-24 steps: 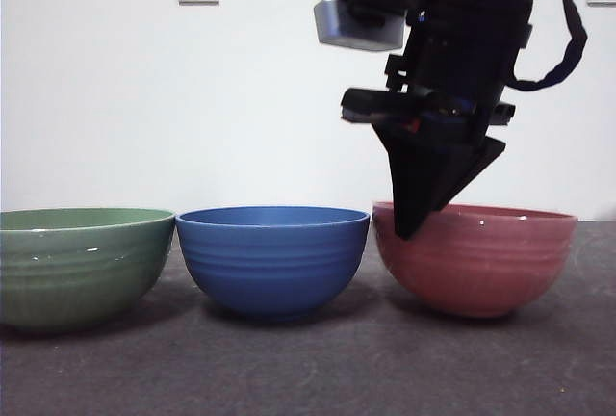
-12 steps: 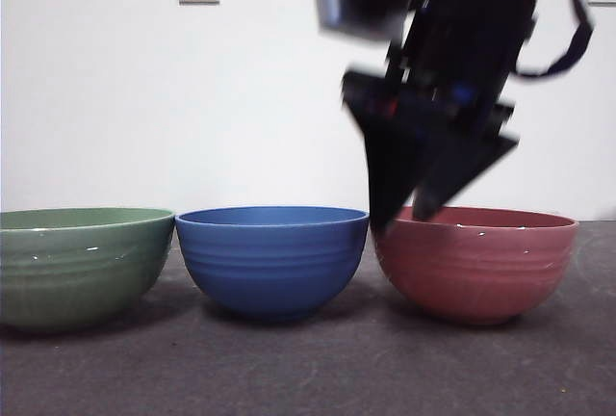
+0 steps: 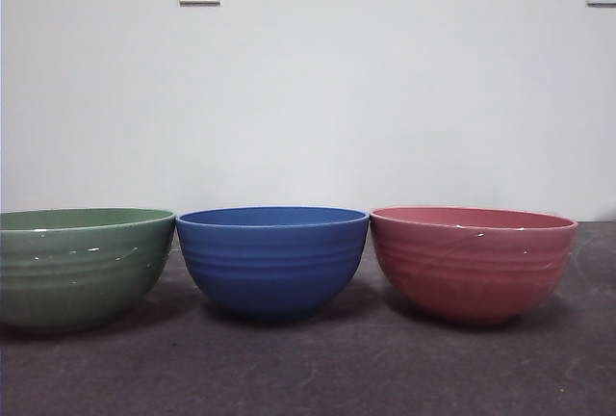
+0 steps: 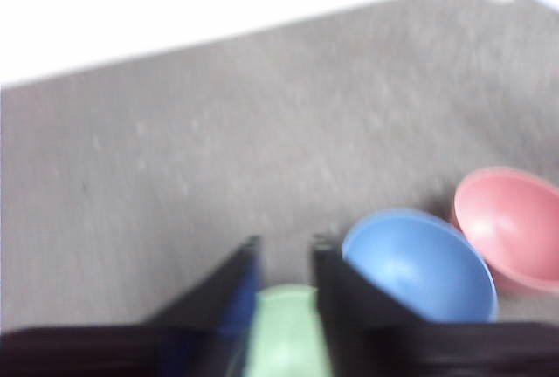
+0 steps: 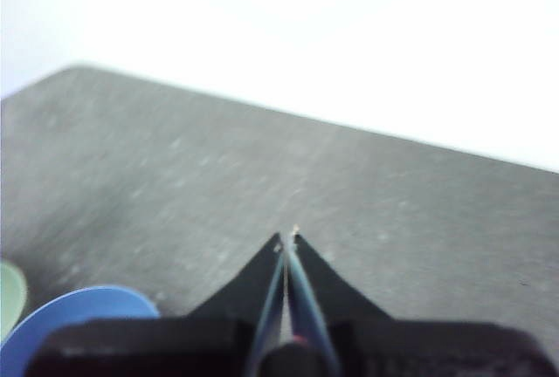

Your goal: Pick up the green bowl on the top,put the green bowl on the left,pick up the red bowl in the middle,put the red bowl on the right

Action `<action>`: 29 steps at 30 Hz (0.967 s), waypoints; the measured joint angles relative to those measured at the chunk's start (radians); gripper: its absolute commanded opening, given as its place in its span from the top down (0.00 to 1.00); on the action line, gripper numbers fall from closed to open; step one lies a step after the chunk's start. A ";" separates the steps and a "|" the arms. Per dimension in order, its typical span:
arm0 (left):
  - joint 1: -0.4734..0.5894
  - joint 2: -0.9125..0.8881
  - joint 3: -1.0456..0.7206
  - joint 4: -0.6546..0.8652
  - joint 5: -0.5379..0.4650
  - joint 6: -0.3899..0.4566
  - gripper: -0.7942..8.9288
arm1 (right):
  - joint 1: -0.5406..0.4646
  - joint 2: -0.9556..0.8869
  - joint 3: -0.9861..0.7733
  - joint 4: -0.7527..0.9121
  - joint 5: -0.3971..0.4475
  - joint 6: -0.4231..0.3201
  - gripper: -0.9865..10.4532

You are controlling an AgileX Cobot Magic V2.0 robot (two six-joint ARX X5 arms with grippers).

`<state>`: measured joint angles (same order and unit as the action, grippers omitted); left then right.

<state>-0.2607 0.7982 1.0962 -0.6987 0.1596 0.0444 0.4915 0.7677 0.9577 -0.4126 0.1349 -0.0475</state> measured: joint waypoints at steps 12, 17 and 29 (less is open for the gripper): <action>0.000 -0.254 -0.401 0.239 0.000 -0.014 0.92 | -0.047 -0.314 -0.375 0.159 0.092 0.097 0.91; 0.000 -0.253 -0.401 0.163 0.000 -0.019 0.92 | -0.047 -0.306 -0.375 0.165 0.138 0.120 0.91; 0.000 -0.253 -0.401 0.108 0.000 -0.019 0.92 | -0.047 -0.306 -0.375 0.158 0.180 0.127 0.91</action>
<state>-0.2611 0.5453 0.6952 -0.5903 0.1596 0.0250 0.4450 0.4614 0.5831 -0.2543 0.3145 0.0795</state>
